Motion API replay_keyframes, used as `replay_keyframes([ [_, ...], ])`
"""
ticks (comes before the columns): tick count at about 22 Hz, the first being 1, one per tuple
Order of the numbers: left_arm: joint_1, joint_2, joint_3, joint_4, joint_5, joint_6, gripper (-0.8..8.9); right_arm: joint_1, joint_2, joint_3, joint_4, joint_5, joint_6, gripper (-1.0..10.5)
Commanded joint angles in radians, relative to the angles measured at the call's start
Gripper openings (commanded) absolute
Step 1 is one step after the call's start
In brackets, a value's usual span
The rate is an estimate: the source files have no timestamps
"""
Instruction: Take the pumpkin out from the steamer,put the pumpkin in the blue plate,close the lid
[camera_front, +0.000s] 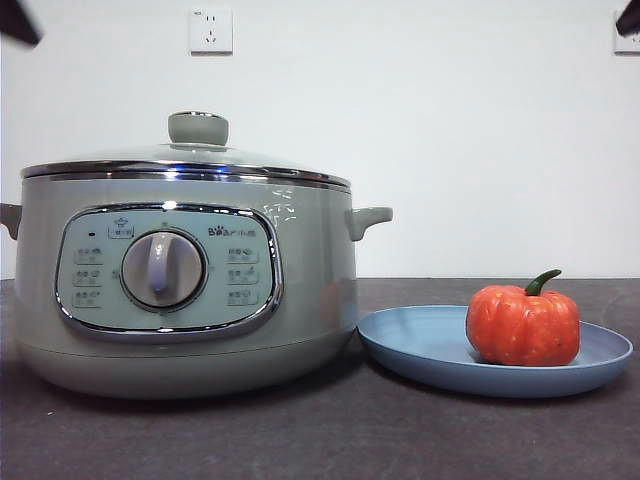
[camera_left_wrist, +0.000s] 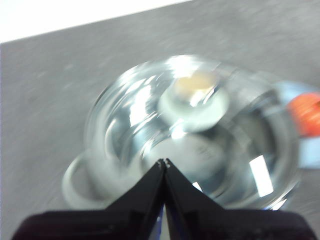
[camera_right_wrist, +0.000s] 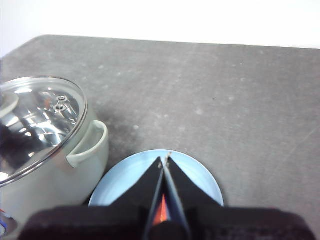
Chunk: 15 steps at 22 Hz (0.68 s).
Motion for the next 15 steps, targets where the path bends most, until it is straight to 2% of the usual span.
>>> replay_keyframes([
  [1, -0.004, -0.077, -0.081, 0.046, -0.008, -0.021, -0.08, 0.002, -0.033, -0.034, 0.047, 0.006, 0.014, -0.2],
  [15, -0.003, -0.102, -0.085, 0.032, -0.006, -0.02, -0.04, 0.001, -0.031, -0.034, 0.022, 0.004, 0.011, -0.1],
])
